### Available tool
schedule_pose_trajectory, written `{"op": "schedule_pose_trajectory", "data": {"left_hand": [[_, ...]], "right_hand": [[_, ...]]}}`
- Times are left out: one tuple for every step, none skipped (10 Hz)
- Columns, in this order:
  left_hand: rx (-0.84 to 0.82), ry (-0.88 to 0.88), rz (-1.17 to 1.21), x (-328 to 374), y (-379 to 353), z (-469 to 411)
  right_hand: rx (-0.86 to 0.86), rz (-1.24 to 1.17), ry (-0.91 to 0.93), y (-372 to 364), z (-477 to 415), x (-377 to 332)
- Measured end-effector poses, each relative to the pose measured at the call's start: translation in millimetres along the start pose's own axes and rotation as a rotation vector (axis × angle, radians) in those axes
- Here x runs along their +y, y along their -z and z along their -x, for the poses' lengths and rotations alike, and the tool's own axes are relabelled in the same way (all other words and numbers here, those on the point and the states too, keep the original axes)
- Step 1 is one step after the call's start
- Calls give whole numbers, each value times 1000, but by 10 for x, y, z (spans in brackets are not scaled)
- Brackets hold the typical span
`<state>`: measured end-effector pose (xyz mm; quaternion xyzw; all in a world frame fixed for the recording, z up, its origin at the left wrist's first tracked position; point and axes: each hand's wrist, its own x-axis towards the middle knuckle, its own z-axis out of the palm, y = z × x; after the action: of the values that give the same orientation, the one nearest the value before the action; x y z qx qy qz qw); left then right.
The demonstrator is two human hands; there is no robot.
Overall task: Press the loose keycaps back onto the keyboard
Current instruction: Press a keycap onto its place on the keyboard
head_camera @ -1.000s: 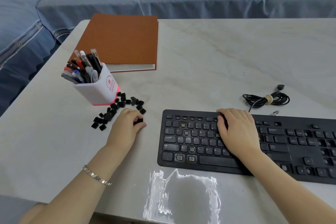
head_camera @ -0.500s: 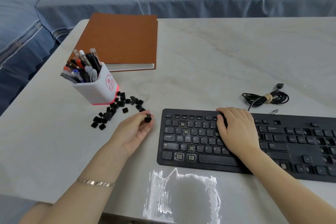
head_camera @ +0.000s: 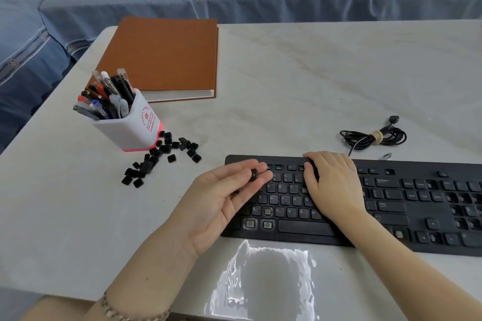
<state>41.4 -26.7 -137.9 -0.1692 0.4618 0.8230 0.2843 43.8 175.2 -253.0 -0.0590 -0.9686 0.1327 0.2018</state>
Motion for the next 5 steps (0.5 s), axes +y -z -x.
{"op": "schedule_pose_trajectory", "data": {"left_hand": [[-61,-8,-52,-5,-41,59],[-104,-63,-166,-29,-85,116],[-102,-110,-218,-52,-112,131],[-98,-150,-268,-76,-130,134],[-81,-139,-275,-92,-123,130]], "right_hand": [[13,-3,-3,-4,6,5],[14,-8,-6,-5,9,10],[11,-14,-7,-1,11,7],[7,-14,-10,0,12,4],[7,-13,-11,4,13,3]]}}
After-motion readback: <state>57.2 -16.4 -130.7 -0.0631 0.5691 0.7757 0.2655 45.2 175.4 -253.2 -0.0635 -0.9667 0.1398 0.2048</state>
